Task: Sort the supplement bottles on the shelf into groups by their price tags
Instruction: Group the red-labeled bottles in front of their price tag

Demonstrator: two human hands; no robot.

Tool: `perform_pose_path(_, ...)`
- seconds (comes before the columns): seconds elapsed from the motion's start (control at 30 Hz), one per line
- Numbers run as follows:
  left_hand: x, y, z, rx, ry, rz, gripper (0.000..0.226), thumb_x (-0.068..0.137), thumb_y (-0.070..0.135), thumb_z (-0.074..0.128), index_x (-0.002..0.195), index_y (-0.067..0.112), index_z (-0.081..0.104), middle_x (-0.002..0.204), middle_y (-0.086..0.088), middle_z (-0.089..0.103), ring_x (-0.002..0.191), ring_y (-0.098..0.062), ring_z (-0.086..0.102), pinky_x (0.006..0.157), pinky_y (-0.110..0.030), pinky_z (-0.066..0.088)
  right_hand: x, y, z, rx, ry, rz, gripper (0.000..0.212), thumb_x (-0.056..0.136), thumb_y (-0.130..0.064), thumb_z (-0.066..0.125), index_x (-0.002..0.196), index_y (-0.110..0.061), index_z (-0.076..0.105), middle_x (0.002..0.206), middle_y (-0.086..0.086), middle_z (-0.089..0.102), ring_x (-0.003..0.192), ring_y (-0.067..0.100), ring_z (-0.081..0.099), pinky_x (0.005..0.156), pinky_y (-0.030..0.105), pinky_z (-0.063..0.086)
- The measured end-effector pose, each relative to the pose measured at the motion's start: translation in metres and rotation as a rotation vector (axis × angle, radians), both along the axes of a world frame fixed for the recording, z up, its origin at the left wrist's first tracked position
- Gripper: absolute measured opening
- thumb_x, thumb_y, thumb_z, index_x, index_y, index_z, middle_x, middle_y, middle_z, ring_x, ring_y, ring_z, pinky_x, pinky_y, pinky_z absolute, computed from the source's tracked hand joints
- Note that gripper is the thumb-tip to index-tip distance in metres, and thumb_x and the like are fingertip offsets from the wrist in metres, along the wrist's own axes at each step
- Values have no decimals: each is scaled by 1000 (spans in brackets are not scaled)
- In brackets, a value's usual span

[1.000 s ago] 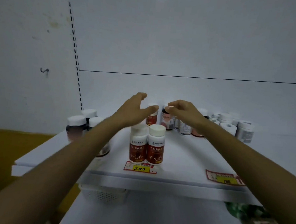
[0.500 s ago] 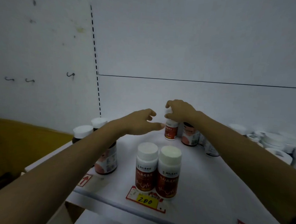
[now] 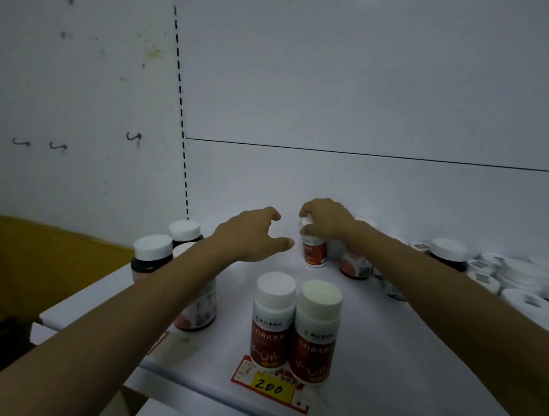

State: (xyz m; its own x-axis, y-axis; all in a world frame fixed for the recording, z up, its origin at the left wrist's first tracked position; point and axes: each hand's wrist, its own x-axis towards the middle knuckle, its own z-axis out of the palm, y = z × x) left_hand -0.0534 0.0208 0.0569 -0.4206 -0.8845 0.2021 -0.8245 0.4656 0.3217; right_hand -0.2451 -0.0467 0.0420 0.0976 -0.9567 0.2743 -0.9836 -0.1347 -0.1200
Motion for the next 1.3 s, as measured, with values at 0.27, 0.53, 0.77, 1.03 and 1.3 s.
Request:
perform_pose_path(0.27, -2, 8, 7, -109, 273, -54, 72, 84, 44, 59, 142, 16, 27, 145, -7, 38, 127, -25, 43, 100, -39, 39, 24, 64, 51, -350, -847, 133, 28, 77, -22, 74, 102, -19, 63, 106, 1, 64, 96, 13, 60, 73, 21, 49)
perform_pose_path(0.53, 8, 52, 24, -134, 793, -334, 58, 83, 40, 61, 132, 23, 35, 114, 7, 52, 91, -7, 58, 77, -19, 48, 59, 145, 90, -442, -1409, 236, 36, 81, -21, 70, 114, -11, 59, 102, 4, 66, 87, 17, 67, 70, 23, 56)
perform_pose_path(0.77, 26, 88, 10, 153, 960, -402, 52, 84, 31, 62, 130, 26, 38, 125, -3, 53, 105, -22, 59, 89, -37, 53, 78, 184, 71, -419, -1494, 225, 33, 87, -19, 63, 118, -9, 58, 108, 6, 66, 91, 19, 67, 74, 25, 56)
perform_pose_path(1.03, 42, 110, -13, -100, 975, -368, 59, 82, 23, 67, 125, 37, 30, 122, 14, 43, 95, -1, 53, 72, -7, 47, 97, 210, 57, -299, -1289, 191, 35, 89, -31, 60, 120, -16, 59, 114, 5, 65, 99, 21, 66, 76, 27, 56)
perform_pose_path(1.3, 39, 113, -15, -59, 942, -353, 68, 82, 25, 66, 138, 30, 26, 140, 3, 41, 115, -12, 49, 94, -31, 45, 94, 220, 63, -266, -1243, 131, 32, 88, -32, 61, 112, -11, 64, 107, 6, 69, 93, 21, 68, 69, 28, 58)
